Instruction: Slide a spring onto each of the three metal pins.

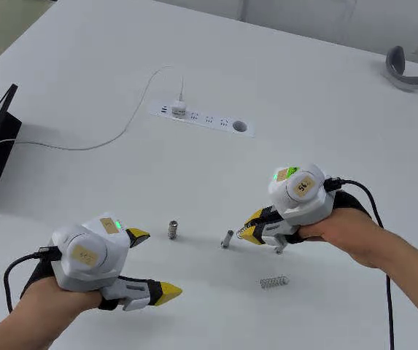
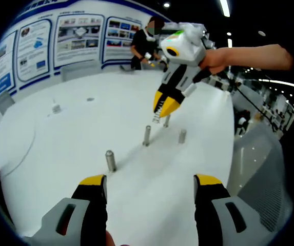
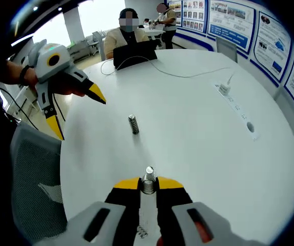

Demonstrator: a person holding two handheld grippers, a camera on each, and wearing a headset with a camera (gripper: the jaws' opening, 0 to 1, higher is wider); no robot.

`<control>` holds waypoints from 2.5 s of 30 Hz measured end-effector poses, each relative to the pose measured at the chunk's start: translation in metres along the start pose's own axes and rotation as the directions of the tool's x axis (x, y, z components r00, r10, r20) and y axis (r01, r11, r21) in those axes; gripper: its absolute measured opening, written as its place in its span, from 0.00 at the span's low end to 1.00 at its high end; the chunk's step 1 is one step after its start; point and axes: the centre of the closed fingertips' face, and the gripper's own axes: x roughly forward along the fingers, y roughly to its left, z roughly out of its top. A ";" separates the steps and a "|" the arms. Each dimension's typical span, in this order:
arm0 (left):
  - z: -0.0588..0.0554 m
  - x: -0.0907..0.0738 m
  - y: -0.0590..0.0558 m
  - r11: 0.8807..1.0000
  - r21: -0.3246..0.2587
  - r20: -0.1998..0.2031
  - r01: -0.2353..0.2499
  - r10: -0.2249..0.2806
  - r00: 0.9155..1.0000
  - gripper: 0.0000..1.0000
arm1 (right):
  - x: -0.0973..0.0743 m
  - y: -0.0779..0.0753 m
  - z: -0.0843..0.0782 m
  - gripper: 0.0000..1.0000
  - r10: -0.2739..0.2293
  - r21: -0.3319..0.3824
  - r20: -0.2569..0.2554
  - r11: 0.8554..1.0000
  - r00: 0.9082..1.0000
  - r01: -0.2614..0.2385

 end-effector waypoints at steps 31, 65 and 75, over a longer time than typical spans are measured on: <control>-0.006 -0.009 0.006 0.999 -0.033 0.000 -0.011 0.011 1.000 0.70 | 0.030 -0.003 0.005 0.13 0.016 -0.029 -0.035 0.999 0.999 -0.017; -0.004 -0.016 0.014 0.998 -0.048 0.015 -0.033 0.033 0.999 0.71 | 0.057 0.000 -0.011 0.13 0.021 -0.032 -0.060 0.999 0.998 -0.023; 0.001 -0.008 0.005 1.000 -0.018 0.000 0.001 -0.001 1.000 0.71 | 0.040 0.007 -0.017 0.30 0.006 -0.026 -0.041 1.000 0.999 -0.007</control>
